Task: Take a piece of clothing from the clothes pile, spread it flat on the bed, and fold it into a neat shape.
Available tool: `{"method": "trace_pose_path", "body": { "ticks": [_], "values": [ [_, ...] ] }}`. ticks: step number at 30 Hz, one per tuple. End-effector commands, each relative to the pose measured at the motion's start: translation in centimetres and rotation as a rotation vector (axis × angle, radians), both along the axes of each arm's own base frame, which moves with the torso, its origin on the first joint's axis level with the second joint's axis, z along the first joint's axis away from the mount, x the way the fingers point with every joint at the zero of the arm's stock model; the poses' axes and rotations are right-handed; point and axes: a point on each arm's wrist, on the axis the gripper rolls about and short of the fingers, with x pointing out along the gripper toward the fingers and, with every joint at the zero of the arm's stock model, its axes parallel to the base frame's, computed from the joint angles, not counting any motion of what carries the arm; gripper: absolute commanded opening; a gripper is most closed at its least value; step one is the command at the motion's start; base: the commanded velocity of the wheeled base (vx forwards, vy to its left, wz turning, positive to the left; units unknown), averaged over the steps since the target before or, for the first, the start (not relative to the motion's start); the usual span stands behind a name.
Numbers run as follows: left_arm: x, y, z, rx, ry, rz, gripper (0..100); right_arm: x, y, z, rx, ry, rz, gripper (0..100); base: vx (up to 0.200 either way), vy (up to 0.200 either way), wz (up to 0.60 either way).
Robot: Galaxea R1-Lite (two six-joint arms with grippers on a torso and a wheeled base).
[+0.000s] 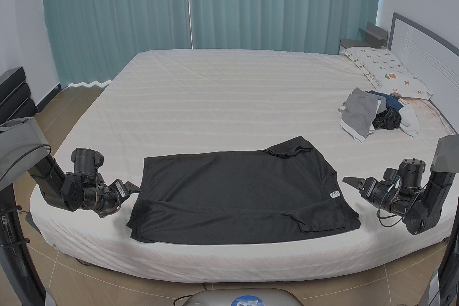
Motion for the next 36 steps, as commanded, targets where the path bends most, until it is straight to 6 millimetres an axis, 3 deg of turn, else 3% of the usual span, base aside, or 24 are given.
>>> {"method": "trace_pose_path", "body": {
  "ticks": [1,5,11,19,28,36],
  "values": [
    [1.4,0.1,-0.4,-0.042,-0.015,-0.003,100,1.2,-0.7,-1.7,0.048,0.037,0.076,100,0.200,0.000,0.00],
    [1.6,0.1,-0.6,-0.043,-0.012,-0.004,100,1.4,-1.5,-4.4,0.050,0.060,0.055,100,0.150,0.000,0.00],
    [1.0,-0.1,-1.2,-0.088,0.014,-0.054,100,0.3,-1.0,-5.3,0.050,0.063,0.075,100,0.000,0.000,0.00],
    [-0.1,-0.2,-1.5,-0.143,0.037,-0.124,100,-0.7,-0.7,-5.4,0.051,0.061,0.112,100,0.000,0.000,0.00],
    [-0.9,-1.1,-2.4,-0.108,-0.079,-0.222,100,-0.7,-0.8,-5.8,0.053,0.067,0.109,100,0.000,0.000,0.00],
    [-1.5,-2.0,-4.2,-0.099,-0.132,-0.264,100,-0.6,-0.8,-5.8,0.054,0.069,0.111,100,0.000,0.000,0.00]
  ]
}}
